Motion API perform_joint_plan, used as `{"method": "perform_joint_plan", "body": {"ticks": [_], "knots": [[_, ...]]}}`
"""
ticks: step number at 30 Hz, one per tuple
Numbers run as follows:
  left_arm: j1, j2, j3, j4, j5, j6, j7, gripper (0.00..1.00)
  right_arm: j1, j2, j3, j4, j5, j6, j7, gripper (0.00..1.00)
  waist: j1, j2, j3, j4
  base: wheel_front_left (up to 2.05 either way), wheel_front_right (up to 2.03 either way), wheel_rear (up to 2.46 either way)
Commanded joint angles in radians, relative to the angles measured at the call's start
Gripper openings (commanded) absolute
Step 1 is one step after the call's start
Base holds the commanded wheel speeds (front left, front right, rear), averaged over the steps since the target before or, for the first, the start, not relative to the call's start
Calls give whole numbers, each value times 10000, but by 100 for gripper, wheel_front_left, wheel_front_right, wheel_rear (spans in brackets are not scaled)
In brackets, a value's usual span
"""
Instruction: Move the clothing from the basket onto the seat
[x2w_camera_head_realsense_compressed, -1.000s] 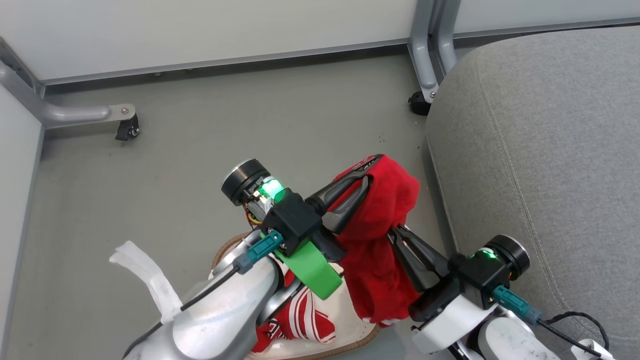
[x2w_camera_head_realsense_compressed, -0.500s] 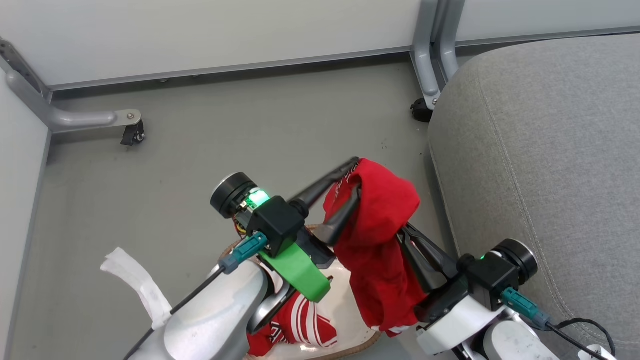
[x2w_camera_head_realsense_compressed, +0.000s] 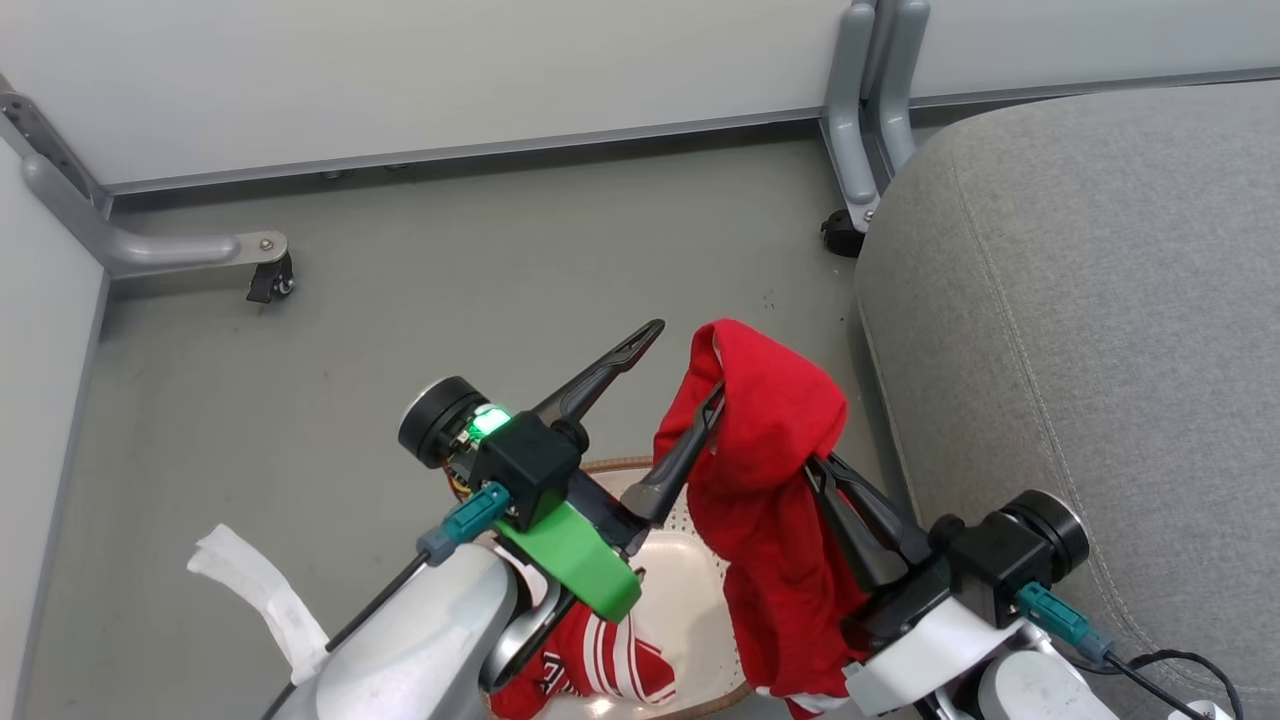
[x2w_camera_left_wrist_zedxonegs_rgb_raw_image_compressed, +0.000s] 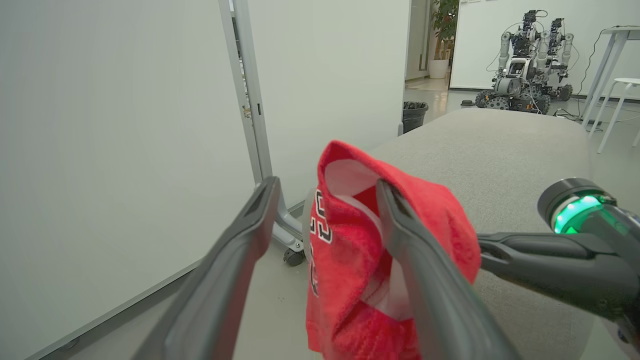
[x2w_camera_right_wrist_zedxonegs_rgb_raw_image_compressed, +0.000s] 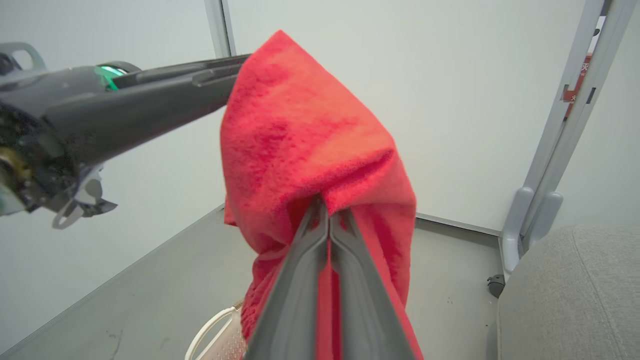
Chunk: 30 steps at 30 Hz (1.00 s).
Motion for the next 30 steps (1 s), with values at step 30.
{"method": "perform_joint_plan", "body": {"ticks": [30], "knots": [[-165,521,136,-146,294,43,51,100,-77,345,-2087,-870,-495,1,-35,0,0,0,939,-2293,0,0,0]]}}
